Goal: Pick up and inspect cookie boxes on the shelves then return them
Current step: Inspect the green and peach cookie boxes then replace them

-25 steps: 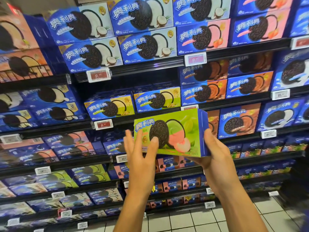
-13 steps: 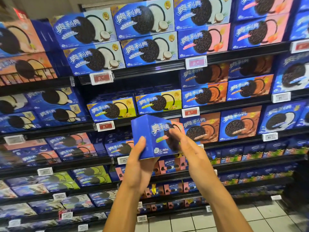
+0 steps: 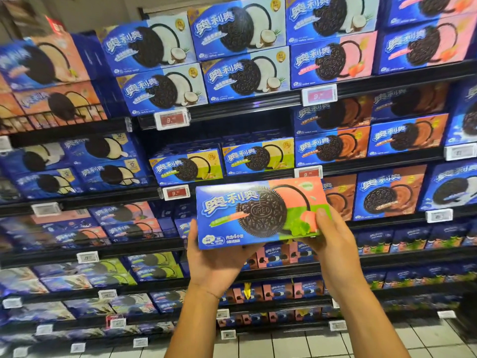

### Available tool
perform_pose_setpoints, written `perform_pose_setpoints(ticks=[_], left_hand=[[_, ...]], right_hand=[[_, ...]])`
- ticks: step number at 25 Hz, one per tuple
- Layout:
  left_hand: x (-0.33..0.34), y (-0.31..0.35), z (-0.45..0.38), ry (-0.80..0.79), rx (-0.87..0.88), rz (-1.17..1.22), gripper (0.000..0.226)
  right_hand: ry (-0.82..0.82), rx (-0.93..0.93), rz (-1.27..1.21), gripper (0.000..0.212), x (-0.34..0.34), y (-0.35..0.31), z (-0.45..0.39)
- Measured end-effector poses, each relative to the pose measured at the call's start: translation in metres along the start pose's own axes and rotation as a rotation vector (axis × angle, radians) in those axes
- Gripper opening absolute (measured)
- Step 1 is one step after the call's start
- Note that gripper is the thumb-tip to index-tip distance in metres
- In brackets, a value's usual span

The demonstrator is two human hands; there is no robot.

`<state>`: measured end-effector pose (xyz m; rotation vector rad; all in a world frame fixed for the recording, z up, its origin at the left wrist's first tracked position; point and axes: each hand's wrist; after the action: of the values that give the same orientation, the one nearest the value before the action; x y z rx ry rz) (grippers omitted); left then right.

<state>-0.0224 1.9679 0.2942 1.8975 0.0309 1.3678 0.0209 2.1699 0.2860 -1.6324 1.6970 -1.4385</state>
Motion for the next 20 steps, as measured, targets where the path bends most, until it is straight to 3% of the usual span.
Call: perform_pose_setpoints(ticks=[3, 6, 7, 12, 20], left_hand=[[-0.008, 0.002, -0.003, 0.182, 0.08, -0.034, 0.077], [-0.014, 0.005, -0.002, 0.28, 0.224, -0.201, 0.038], [-0.015, 0.004, -0.002, 0.306, 0.24, -0.244, 0.035], [-0.014, 0.0, 0.001, 0.333, 0.223, -0.317, 0.034], [-0.023, -0.004, 0.003, 0.398, 0.187, -0.342, 0.053]], right_hand=[[0.058, -0.031, -0.051, 0.045, -0.005, -0.001, 0.0], [0.089, -0.037, -0.059, 0.046, -0.011, 0.001, 0.0], [0.095, -0.034, -0.064, 0.047, -0.013, 0.003, 0.001], [0.098, -0.045, -0.074, 0.043, -0.022, 0.005, 0.002], [0.088, -0.003, -0.081, 0.046, -0.034, 0.01, 0.001]])
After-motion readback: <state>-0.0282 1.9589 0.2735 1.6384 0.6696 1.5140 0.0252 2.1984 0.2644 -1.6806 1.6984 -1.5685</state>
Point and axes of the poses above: each hand's wrist, its own z-axis away from the middle knuckle, its own x-axis out of the palm, y = z × x, and after that the axes turned 10 degrees about -x, right-handed
